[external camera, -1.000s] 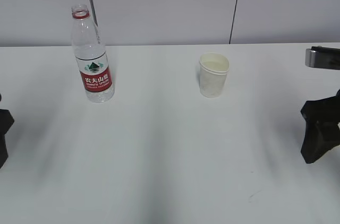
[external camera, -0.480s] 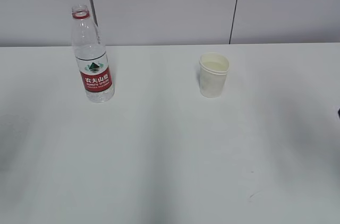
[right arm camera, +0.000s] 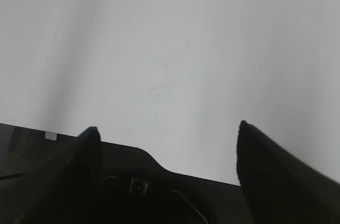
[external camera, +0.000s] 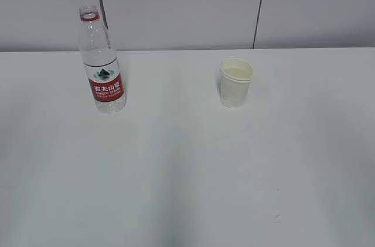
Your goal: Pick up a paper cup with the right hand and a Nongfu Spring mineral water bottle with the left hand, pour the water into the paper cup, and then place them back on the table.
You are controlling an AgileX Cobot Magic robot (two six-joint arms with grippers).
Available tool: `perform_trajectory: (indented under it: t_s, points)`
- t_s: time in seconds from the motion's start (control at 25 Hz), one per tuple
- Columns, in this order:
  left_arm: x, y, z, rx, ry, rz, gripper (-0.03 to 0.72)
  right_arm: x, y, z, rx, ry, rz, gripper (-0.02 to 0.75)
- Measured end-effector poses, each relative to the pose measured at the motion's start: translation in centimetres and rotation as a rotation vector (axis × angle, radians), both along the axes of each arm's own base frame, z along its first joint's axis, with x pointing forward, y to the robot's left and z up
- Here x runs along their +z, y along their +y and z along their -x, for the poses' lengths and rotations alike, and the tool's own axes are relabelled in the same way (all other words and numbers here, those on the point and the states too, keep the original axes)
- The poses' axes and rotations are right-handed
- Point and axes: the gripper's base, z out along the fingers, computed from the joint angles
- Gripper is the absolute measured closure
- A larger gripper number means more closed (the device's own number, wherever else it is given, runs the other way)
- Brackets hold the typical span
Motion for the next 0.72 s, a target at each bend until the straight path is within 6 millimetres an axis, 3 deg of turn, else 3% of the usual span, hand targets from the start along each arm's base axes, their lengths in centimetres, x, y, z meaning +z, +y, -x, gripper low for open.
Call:
perform_trajectory:
  t_s: [0.12, 0.44, 0.72]
  points:
    - [-0.1, 0.5, 1.7, -0.012, -0.084, 0.004, 0.179, -0.9, -0.3, 2.4, 0.005, -0.06, -0.002, 0.15]
    - [-3.4, 1.0, 3.9, -0.046, -0.18, -0.011, 0.179, -3.4, -0.8, 7.0, 0.042, -0.217, 0.019, 0.15]
    - [-4.9, 1.0, 5.2, -0.092, -0.333, 0.0, 0.179, -6.4, -1.0, 8.5, 0.086, -0.329, 0.067, 0.15]
